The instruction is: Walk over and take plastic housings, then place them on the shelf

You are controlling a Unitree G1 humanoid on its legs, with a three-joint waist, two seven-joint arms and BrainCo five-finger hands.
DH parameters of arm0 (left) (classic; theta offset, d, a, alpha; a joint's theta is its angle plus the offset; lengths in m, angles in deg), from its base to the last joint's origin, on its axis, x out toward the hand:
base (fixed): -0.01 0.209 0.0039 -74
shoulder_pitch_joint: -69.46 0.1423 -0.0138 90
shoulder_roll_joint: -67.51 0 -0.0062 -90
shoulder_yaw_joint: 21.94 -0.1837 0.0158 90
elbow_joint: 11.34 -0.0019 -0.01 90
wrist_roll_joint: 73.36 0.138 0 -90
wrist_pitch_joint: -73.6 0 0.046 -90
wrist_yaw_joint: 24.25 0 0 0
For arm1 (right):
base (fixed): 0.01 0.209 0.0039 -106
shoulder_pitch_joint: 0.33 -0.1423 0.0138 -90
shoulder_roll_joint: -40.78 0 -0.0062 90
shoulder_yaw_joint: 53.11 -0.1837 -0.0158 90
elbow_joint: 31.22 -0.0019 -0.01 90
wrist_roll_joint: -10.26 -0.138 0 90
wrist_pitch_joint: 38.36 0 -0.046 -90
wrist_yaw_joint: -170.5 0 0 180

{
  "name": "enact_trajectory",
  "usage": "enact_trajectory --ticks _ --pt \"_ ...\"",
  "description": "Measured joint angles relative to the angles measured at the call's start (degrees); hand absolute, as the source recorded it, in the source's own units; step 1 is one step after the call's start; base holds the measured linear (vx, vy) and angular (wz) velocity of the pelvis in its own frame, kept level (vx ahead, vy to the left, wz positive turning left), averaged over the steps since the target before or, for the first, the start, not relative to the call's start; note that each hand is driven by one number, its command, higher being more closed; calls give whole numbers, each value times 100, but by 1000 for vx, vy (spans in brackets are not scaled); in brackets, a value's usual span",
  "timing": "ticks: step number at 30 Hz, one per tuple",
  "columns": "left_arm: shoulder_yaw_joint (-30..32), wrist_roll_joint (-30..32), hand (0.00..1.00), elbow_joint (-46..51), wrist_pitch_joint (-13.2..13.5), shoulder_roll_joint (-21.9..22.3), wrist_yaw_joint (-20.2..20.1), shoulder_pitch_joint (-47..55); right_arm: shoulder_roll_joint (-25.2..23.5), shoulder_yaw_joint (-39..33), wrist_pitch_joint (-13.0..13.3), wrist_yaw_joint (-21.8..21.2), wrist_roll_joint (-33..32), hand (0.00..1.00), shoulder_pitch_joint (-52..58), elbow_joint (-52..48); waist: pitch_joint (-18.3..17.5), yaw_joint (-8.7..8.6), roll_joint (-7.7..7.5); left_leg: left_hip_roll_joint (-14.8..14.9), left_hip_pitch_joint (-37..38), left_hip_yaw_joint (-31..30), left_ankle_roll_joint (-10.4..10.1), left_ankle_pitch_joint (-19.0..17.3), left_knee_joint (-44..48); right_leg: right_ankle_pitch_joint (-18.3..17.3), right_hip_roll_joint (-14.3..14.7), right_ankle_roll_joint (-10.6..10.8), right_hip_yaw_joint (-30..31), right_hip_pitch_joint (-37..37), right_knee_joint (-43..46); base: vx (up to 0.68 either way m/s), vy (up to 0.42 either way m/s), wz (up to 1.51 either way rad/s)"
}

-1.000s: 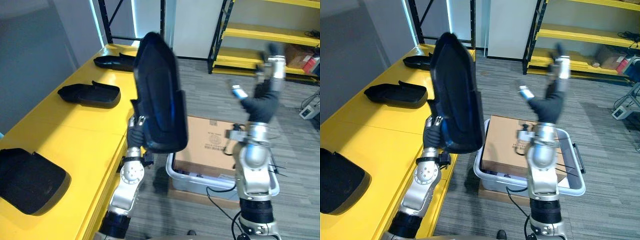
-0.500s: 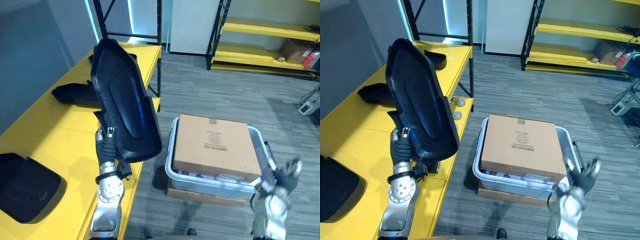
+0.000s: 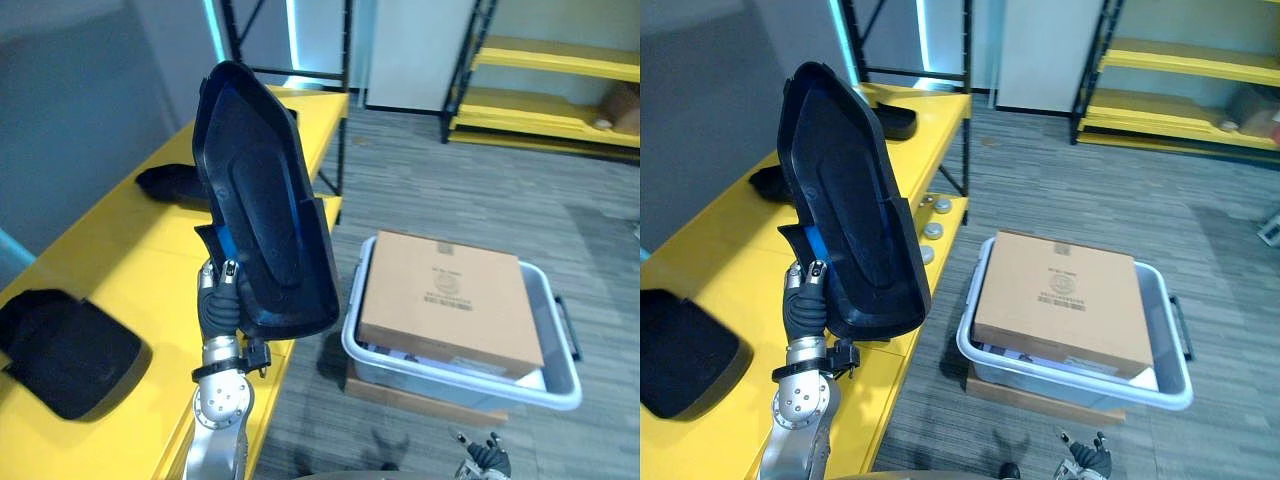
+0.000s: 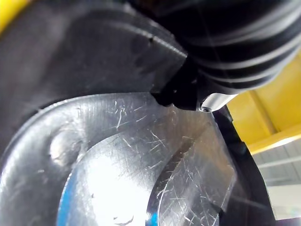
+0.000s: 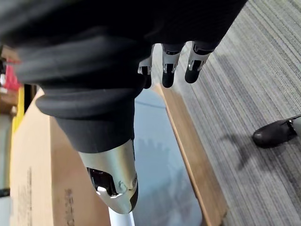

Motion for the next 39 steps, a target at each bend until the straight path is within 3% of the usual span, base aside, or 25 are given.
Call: enact_trajectory --ticks 2,5,6,7,8,10,11,15,16,17,18,19,21,22,24,25,27,28,30,33,39 --pt "-43 -13 100 122 0 30 9 -1 0 154 1 -1 14 0 -132 19 104 40 -12 -141 -161 -379 -24 14 259 -207 -139 27 -479 23 289 60 7 142" --pt "-191 -70 100 192 25 69 26 -47 41 411 24 2 44 0 -401 17 176 324 9 -372 -484 -675 -127 76 552 -484 -367 107 -1119 46 683 3 18 123" --pt "-245 -71 100 219 37 78 21 -52 63 502 39 3 45 0 -490 15 207 305 27 -379 -635 -487 -160 -41 585 -546 -442 120 -1382 96 785 -86 43 157" --pt "-258 -71 100 263 71 79 3 -69 68 617 47 2 45 0 -614 -2 301 305 85 -82 -804 380 -46 -301 691 -585 -476 114 -1722 216 885 -94 44 134" --pt "-302 -71 100 281 89 73 3 -58 80 712 50 6 48 0 -635 -46 354 299 75 86 -872 855 -57 -336 769 -586 -496 114 -1840 280 916 -86 65 138" --pt "-391 -78 100 309 147 72 4 -41 116 982 69 0 62 0 -621 -180 359 317 140 688 -1148 2374 4 -371 1191 -627 -535 174 -2270 463 974 25 84 115" --pt "-397 -114 100 347 203 73 3 -37 107 1123 78 0 116 0 -601 -289 343 318 156 742 -1155 2758 65 -383 1337 -699 -609 281 -2457 557 1048 122 117 85" --pt "-353 -280 100 418 300 77 -9 -11 -31 1152 63 -3 300 0 -566 -406 333 476 24 345 -1321 2418 242 -487 1483 -696 -873 277 -2823 697 1106 117 144 61" --pt "-350 -337 100 421 298 83 -11 11 -41 1153 11 -4 381 0 -554 -403 360 540 -25 196 -1262 2316 301 -524 1516 -697 -1071 275 -2922 760 1372 178 181 60" --pt "-356 -357 100 425 297 84 -12 12 -35 1153 -21 -5 452 0 -535 -421 381 590 -62 54 -1148 2205 382 -576 1552 -723 -1358 130 -2920 773 1910 195 187 61" --pt "-357 -378 100 431 297 79 -12 12 -32 1147 -47 -5 473 0 -527 -442 385 592 -68 -10 -1083 2111 427 -605 1558 -753 -1507 -177 -2804 725 2285 245 169 100" --pt "-371 -422 100 454 298 56 0 -1 10 1136 -75 -4 497 0 -509 -447 386 514 -62 -92 -872 1775 511 -679 1585 -994 -1631 -640 -1733 304 3377 202 102 96" --pt "-377 -448 100 468 298 60 13 -23 -12 1193 -79 -16 499 0 -547 -487 384 486 -66 -92 -748 1517 502 -686 1549 -1287 -1313 -470 -793 -73 3787 158 49 90" --pt "-398 -447 100 468 301 55 17 -40 -28 1193 -74 -16 499 0 -574 -497 377 467 -82 -92 -629 1294 486 -677 1478 -1532 -944 -288 71 -427 3938 155 19 91" --pt "-452 -439 100 462 301 45 23 -52 -7 1156 -68 -2 494 0 -571 -498 344 398 -139 -159 -459 932 429 -641 1424 -1810 -397 3 1084 -794 3718 169 -10 107" --pt "-471 -439 100 460 305 45 25 -57 -6 1156 -68 -4 494 0 -567 -497 333 347 -156 -175 -430 840 427 -640 1423 -1823 -305 23 1218 -837 3551 120 -68 120" --pt "-493 -431 100 444 315 -4 47 -53 -11 1158 -64 4 491 0 -563 -485 268 303 -277 -278 -399 573 360 -678 1452 -1451 -202 -179 1303 -847 2632 74 -125 94" --pt "-497 -427 100 437 338 -52 76 -48 -7 1172 -66 -1 491 0 -569 -484 247 340 -361 -311 -426 543 291 -721 1532 -1195 -219 -172 1211 -836 2253 100 -173 63" --pt "-541 -388 100 338 368 -34 118 -21 19 1167 -73 -4 496 0 -548 -481 195 359 -326 -163 -514 381 116 -784 1685 -1182 -25 -102 909 -492 1678 102 -206 43" --pt "-658 -388 100 233 382 -32 100 -20 20 1138 -74 -6 494 0 -472 -482 194 442 -323 35 -509 328 -54 -765 1591 -1052 194 -227 801 -338 1382 4 -203 7" --pt "-786 -379 100 79 400 -43 3 -22 45 1105 -64 0 486 0 -303 -481 165 425 -337 21 -524 192 -254 -592 1463 -970 214 -286 570 -202 1211 -28 -51 19"
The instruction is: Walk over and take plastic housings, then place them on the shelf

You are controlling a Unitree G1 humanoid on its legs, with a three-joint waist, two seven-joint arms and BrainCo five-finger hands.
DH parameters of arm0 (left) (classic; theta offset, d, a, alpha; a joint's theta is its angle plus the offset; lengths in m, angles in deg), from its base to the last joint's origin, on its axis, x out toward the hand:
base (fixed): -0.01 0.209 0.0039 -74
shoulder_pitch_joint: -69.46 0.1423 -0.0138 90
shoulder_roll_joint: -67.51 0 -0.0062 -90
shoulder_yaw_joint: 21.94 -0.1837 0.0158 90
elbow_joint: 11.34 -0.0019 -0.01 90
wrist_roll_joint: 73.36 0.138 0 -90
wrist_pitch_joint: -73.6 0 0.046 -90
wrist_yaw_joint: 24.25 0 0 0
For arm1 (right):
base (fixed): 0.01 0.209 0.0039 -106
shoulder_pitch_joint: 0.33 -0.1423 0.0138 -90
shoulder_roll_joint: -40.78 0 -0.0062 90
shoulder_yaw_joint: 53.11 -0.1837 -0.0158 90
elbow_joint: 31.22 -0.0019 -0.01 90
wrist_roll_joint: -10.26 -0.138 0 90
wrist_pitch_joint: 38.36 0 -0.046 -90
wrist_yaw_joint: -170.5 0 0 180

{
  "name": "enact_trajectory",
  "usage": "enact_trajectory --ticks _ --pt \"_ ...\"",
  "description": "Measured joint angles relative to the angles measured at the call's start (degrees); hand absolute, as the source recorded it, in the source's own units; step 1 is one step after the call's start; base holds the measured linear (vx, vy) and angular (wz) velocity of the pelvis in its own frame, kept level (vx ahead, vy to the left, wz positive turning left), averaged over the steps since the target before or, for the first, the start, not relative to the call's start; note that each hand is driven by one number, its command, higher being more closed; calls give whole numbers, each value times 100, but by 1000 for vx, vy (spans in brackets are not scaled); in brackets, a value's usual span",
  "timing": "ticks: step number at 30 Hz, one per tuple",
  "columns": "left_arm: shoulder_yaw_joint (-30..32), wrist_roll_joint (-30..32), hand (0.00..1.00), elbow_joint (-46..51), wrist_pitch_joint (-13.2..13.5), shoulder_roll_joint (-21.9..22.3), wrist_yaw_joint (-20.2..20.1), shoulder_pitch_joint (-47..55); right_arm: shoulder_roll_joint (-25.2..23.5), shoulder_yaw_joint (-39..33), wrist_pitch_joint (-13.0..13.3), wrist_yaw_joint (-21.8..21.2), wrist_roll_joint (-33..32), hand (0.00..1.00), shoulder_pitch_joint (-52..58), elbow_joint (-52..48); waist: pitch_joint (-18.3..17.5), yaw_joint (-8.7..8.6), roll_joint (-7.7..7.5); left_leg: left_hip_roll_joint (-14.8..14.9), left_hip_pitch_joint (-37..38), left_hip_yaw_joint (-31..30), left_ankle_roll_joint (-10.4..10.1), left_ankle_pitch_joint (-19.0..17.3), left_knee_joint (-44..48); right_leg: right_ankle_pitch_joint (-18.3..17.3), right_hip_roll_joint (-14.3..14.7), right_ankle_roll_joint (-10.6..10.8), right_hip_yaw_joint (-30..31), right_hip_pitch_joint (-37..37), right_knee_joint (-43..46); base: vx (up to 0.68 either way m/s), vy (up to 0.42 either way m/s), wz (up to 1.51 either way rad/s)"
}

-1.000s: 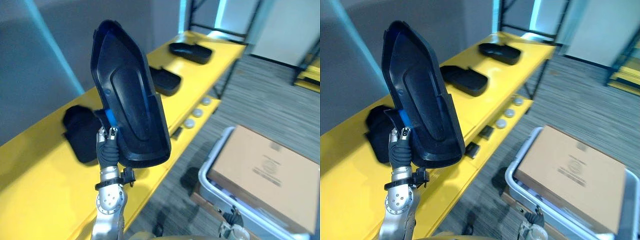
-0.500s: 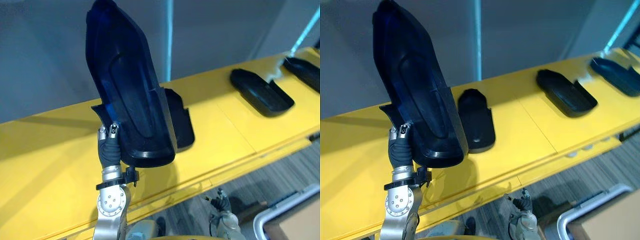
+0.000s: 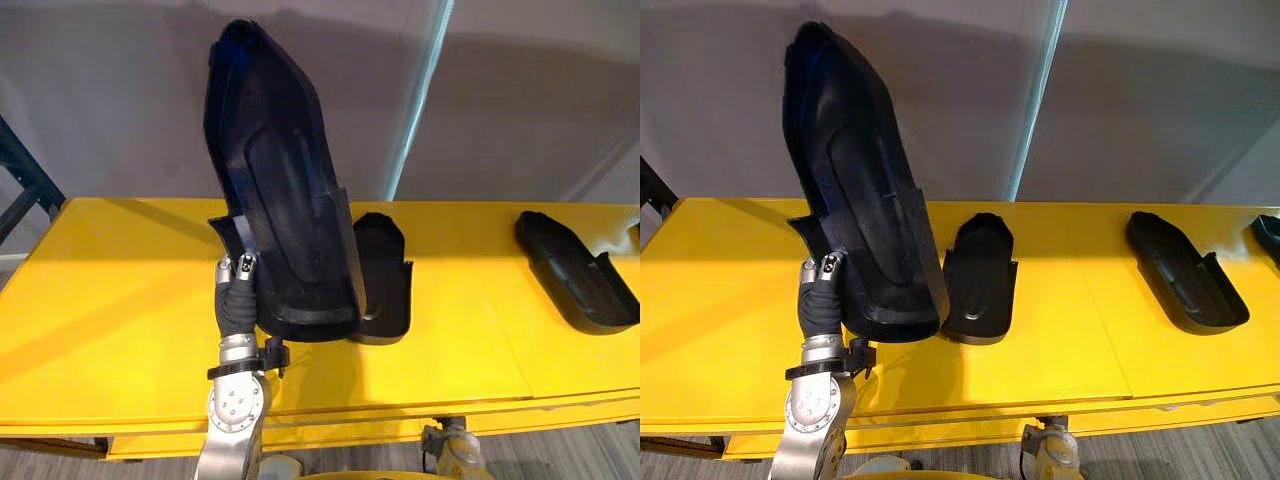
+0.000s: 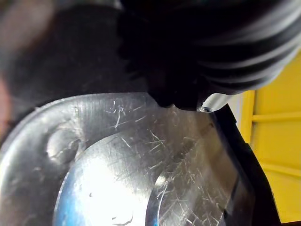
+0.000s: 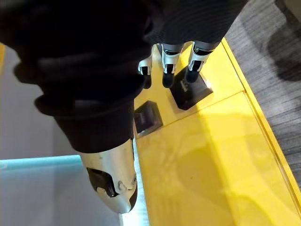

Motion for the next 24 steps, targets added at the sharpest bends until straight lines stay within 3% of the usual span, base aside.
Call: enact_trajectory --ticks 3,4,5,7,9,11,12,13,14,15,16,18,19,21,22,23,24 --pt "-64 0 100 -8 0 -8 3 -2 -25 22 4 -5 -5 0 4 17 5 -22 9 -31 -95 -24 -34 84 30 -1 -33 -3 -184 14 19 -71 0 40" --pt "-67 2 100 -7 2 -6 2 -3 -17 -7 16 0 -5 0 -18 39 -4 -70 38 133 -174 373 -73 -74 -44 8 -46 -14 -302 10 39 -138 34 40" --pt "-41 1 100 -7 6 -27 3 -2 -71 -31 14 7 -8 0 -50 73 4 -98 26 396 -283 957 117 -202 161 22 -89 -34 -374 -29 67 -147 52 45" --pt "-11 -1 100 -9 9 -39 9 1 5 -50 18 22 -13 0 -47 63 38 -141 22 1223 -628 1681 184 -442 1330 23 -281 -30 -488 -54 270 -91 115 30" --pt "-20 -14 100 -9 25 -10 5 1 42 -80 17 41 -13 0 -19 58 34 -162 25 1576 -583 1690 191 -447 1661 30 -420 -11 -493 -57 360 -73 240 7" --pt "-29 -52 100 -11 46 75 18 -1 79 -229 15 58 -10 0 15 80 -27 -218 105 2243 -375 1570 190 -443 1649 94 -701 249 -395 -129 420 -125 485 2" --pt "-28 -73 100 -12 47 91 29 1 113 -236 10 60 -9 0 19 94 -58 -257 147 2333 -346 1511 175 -433 1513 134 -766 340 -381 -163 425 -42 542 15" --pt "-38 -73 100 -27 54 123 40 -2 184 -253 6 84 -6 0 35 109 -147 -317 295 2444 -213 1343 92 -281 1139 251 -884 586 -384 -202 418 -6 480 16" --pt "-56 -73 100 -83 67 125 44 -21 233 -296 -1 118 -4 0 39 130 -215 -323 376 2322 -82 1262 -575 -557 829 357 -993 788 -352 -300 406 -16 622 22" --pt "-38 -73 100 -177 79 92 57 -71 188 -421 -9 120 -2 0 -20 229 -219 -348 292 2174 -121 1297 -997 -675 800 502 -1179 850 -254 -339 278 -56 608 -1" --pt "32 -86 100 -303 73 28 167 -51 -28 -431 -47 104 -4 0 -43 350 -207 -301 91 1883 -197 1385 -847 -739 984 783 -1355 652 -70 -315 -5 -64 557 -1" --pt "27 -128 100 -399 41 -64 260 -85 -27 -272 -49 37 4 0 -51 421 -198 -289 -28 1720 -533 1408 -637 -936 1604 1512 -1412 501 -71 -252 -358 -82 478 -10" --pt "29 -128 100 -399 41 -109 264 -88 -30 -257 -46 31 5 0 -51 397 -199 -273 -34 1720 -588 1449 -598 -1022 1760 1652 -1412 447 -71 -252 -398 -118 497 -27" --pt "-8 -119 100 -382 38 -309 255 -75 -55 -244 -38 17 18 0 -120 382 -214 -150 -57 1685 -582 1884 -249 -1244 1769 2298 -1425 -146 -69 -367 -647 -230 478 -58" --pt "-6 -111 100 -391 37 -308 246 -99 -21 -208 -45 17 19 0 -127 385 -191 -165 -49 1648 -559 1954 -155 -1236 1729 1966 -1379 125 -19 -443 -306 -260 396 -47" --pt "-5 -94 100 -390 34 -245 250 -104 -27 -195 -55 -19 13 0 -103 398 -177 -198 -40 1574 -494 2013 -39 -1159 1608 993 -1091 599 213 -634 846 -155 197 -19" --pt "0 -66 100 -385 36 -162 258 -108 -25 -215 -52 -15 11 0 -82 405 -172 -194 -40 1470 -403 1981 13 -1070 1449 147 -656 673 616 -661 1423 -136 161 -12"
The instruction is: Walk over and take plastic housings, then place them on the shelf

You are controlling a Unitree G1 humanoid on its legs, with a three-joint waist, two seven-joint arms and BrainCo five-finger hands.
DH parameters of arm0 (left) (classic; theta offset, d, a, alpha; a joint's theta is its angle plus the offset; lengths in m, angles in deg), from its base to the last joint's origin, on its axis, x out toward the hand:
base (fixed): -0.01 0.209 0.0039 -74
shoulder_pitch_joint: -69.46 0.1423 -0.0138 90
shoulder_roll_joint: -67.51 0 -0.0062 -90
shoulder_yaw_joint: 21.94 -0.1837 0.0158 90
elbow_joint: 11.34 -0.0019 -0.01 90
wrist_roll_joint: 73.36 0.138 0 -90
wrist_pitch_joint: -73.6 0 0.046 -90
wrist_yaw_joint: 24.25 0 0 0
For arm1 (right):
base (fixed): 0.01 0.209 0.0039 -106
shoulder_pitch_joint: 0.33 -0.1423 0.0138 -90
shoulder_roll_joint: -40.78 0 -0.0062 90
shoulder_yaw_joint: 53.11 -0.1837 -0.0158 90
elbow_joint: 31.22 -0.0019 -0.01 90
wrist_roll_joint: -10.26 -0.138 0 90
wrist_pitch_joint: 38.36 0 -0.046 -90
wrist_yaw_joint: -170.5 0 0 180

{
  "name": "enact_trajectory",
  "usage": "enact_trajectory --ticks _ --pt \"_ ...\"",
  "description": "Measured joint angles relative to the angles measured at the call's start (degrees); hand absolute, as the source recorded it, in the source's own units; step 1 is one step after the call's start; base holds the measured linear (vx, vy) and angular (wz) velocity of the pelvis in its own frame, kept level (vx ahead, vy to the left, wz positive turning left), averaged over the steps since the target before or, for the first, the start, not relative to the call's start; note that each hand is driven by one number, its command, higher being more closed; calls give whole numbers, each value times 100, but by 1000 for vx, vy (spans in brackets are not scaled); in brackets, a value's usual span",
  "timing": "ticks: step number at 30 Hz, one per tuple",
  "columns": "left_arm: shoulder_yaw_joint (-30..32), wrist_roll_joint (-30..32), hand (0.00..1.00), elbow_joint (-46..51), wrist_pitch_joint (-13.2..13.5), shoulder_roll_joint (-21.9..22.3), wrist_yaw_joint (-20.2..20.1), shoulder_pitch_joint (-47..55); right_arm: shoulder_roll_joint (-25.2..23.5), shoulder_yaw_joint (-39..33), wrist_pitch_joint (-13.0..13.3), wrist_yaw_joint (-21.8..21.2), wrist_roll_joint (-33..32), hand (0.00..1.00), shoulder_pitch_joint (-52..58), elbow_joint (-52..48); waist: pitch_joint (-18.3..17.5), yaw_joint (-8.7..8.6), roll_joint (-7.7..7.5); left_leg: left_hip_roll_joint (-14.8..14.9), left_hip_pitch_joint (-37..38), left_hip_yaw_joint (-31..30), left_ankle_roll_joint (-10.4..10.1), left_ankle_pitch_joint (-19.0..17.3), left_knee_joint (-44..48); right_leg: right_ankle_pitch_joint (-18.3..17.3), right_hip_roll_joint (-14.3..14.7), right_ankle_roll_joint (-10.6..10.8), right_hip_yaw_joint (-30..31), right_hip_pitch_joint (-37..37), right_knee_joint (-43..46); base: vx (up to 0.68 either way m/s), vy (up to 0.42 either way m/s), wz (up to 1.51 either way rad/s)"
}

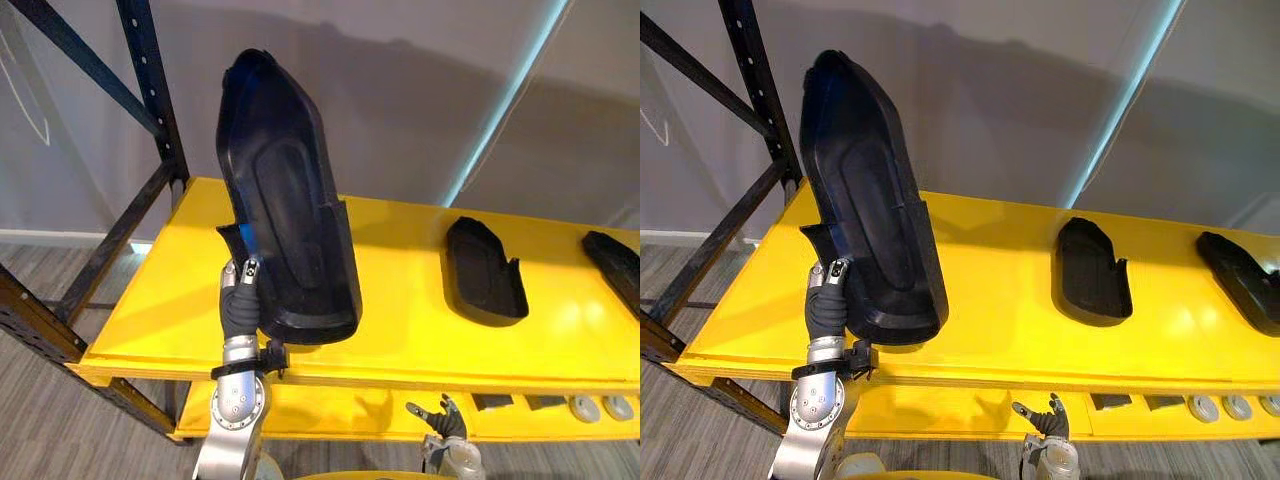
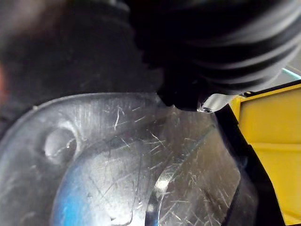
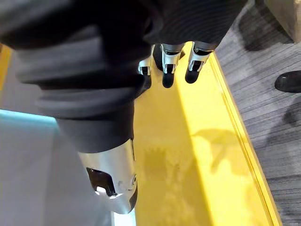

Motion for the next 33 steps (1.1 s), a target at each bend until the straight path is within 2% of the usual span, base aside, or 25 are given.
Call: enact_trajectory --ticks 1,2,3,4,5,8,15,21,25,30,33 --pt "-6 10 100 -1 0 25 -3 -13 -4 1 4 2 -1 0 20 4 -3 -19 -5 -88 30 -3 37 51 -90 -322 223 -56 145 44 106 -85 113 6" --pt "-4 18 100 -2 1 100 -3 -45 -7 5 10 0 -2 0 32 29 0 -88 0 -261 78 -6 108 154 -233 -782 600 -161 405 141 114 -46 93 18" --pt "-3 58 100 -8 -1 145 8 -57 -7 11 12 3 -8 0 34 50 1 -101 5 -346 76 -11 118 214 -299 -932 745 -333 504 183 26 -65 99 30" --pt "-14 163 100 -61 -4 240 3 -107 14 4 16 7 -15 0 52 51 33 -122 63 -460 58 -91 64 251 -332 -1088 900 -744 609 348 -286 -72 73 44" --pt "-26 263 100 -103 -17 278 -19 -144 -9 11 19 8 -19 0 112 58 60 -205 130 -528 78 -188 55 307 -402 -996 879 -709 506 462 -439 -82 74 46" --pt "85 345 100 -103 -17 272 -72 -145 -30 2 16 -48 -13 0 134 89 45 -229 220 -541 75 -257 13 421 -447 -917 885 -716 413 520 -524 -19 20 22" --pt "227 349 100 -151 -17 257 -157 -144 -66 14 34 -99 -10 0 147 101 -24 -238 130 -410 121 -294 -29 568 -604 -664 1083 -815 413 755 -1041 36 -29 -1" --pt "225 447 100 -157 -34 248 -236 -111 -51 99 34 -102 -3 0 161 286 -36 -231 165 -230 201 -158 -110 755 -856 -283 1275 -917 582 851 -1510 -1 -9 -16" --pt "226 506 100 -243 -44 226 -268 -100 -28 140 39 -102 1 0 259 308 -67 -244 203 -135 233 -114 -140 807 -974 -155 1374 -943 683 866 -1661 -84 -21 -15" --pt "492 698 100 -327 -190 86 -245 -137 17 247 40 -115 13 0 451 325 -96 -252 228 -84 302 -11 -198 896 -1199 -23 1444 -937 823 804 -1847 -83 -7 -13" --pt "721 817 100 -712 -293 -49 -211 -339 20 245 39 -124 108 0 535 372 -172 -258 217 -66 314 8 -259 968 -1277 39 1479 -934 864 806 -1947 -19 -2 -7"
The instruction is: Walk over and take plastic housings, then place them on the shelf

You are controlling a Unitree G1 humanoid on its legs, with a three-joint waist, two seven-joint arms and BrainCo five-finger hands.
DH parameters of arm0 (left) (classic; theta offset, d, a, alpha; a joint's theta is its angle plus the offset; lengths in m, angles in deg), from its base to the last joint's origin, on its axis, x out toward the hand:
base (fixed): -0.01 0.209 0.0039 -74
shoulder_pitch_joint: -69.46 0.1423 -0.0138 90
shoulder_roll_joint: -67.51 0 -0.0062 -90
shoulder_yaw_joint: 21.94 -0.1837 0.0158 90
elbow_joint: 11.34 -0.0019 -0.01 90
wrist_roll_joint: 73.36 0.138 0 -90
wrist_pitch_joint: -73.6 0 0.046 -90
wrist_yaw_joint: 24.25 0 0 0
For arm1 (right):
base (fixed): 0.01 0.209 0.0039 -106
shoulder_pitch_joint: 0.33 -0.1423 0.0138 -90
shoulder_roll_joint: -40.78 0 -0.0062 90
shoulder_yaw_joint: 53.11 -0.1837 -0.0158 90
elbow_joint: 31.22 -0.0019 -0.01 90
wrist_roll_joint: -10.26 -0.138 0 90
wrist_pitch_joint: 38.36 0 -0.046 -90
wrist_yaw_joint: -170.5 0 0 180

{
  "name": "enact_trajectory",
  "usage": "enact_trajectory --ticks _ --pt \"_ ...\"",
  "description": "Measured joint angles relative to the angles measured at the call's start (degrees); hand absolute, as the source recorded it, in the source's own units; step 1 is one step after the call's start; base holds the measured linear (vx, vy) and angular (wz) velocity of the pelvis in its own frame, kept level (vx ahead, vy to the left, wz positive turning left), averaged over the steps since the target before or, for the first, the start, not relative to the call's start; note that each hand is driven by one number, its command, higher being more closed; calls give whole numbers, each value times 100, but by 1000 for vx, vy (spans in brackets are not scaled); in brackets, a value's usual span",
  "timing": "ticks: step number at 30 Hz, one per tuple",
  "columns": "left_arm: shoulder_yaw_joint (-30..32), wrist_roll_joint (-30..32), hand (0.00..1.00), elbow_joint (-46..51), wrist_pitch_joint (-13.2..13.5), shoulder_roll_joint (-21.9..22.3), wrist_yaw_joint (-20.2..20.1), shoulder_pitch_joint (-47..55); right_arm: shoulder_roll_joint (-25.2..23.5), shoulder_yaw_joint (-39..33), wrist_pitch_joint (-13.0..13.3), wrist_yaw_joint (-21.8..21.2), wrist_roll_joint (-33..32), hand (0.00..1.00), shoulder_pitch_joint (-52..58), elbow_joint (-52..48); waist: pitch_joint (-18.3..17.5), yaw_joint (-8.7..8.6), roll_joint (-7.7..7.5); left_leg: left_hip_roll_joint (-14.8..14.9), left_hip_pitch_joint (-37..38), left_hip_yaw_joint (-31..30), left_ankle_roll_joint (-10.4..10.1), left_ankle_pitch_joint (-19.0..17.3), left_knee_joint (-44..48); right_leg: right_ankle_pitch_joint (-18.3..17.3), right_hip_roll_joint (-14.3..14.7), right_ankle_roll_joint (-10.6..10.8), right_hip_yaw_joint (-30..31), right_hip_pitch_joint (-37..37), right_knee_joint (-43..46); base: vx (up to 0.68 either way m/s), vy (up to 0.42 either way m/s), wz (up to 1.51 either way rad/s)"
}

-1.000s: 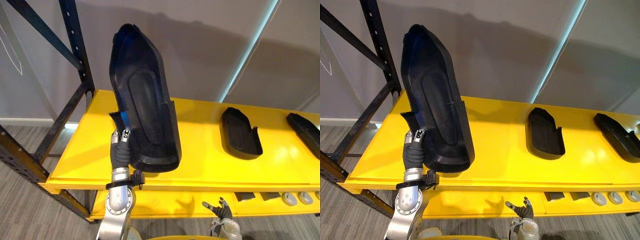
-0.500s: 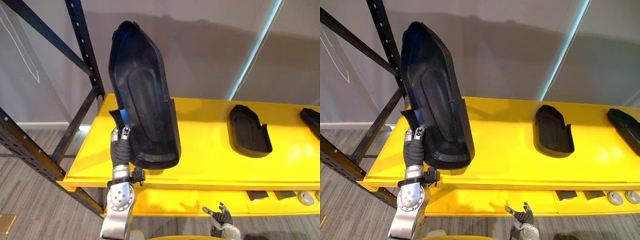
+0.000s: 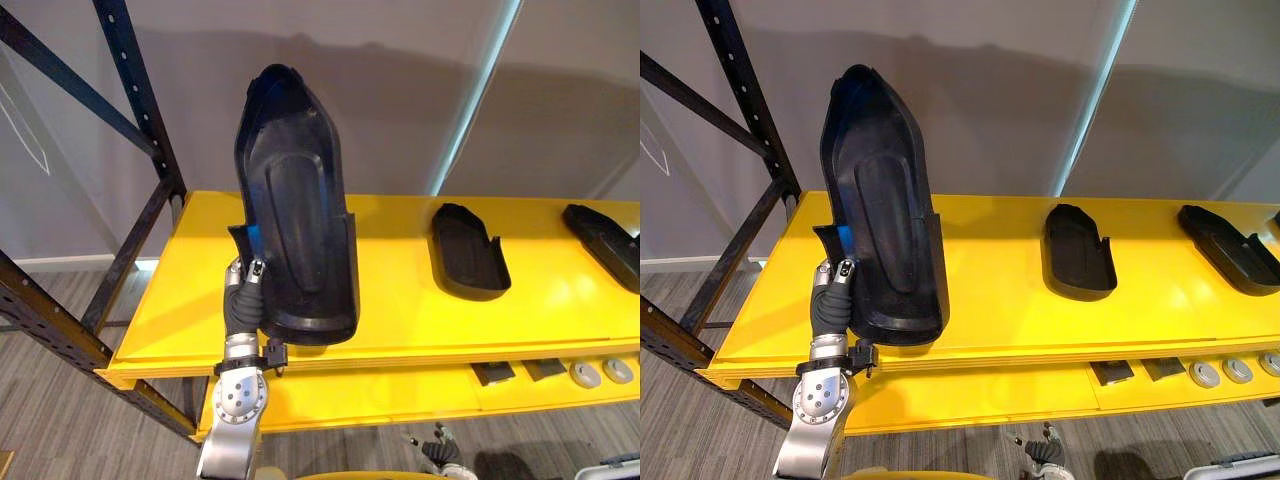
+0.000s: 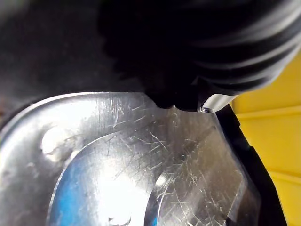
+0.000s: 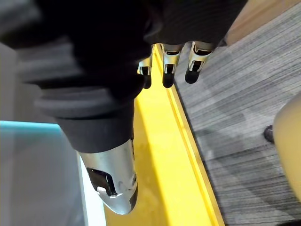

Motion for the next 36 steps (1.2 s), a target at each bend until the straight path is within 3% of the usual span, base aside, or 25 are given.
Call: enact_trajectory --ticks 3,8,17,25,36 --pt "169 92 100 -286 -207 -112 64 -262 15 -10 8 -53 54 0 -26 93 -18 -16 -1 -19 -6 -1 -3 32 -47 34 21 9 14 0 -66 0 0 0" --pt "519 95 100 -802 -333 -201 120 -726 73 -93 4 -135 131 0 -56 219 -45 -21 6 -91 12 -10 34 112 -176 45 18 22 28 -12 -95 45 -7 1" --pt "1038 57 100 -2352 -619 -363 125 -1160 107 -198 -13 -247 290 0 -291 417 -20 -148 59 -241 481 -20 26 729 -1233 281 -10 24 212 -10 -285 5 -13 -4" --pt "1461 -141 100 -2972 -753 -556 226 -1701 259 -243 -27 -256 286 0 -351 567 62 -252 174 -399 824 -311 -29 1179 -2232 479 -23 37 424 -151 -476 -101 14 -13" --pt "1534 -62 100 -3748 -1000 -996 207 -2258 266 -286 -25 -378 292 0 -357 563 71 -316 159 -408 861 -345 -35 1311 -2387 508 -2 91 448 -127 -596 13 -2 -1"
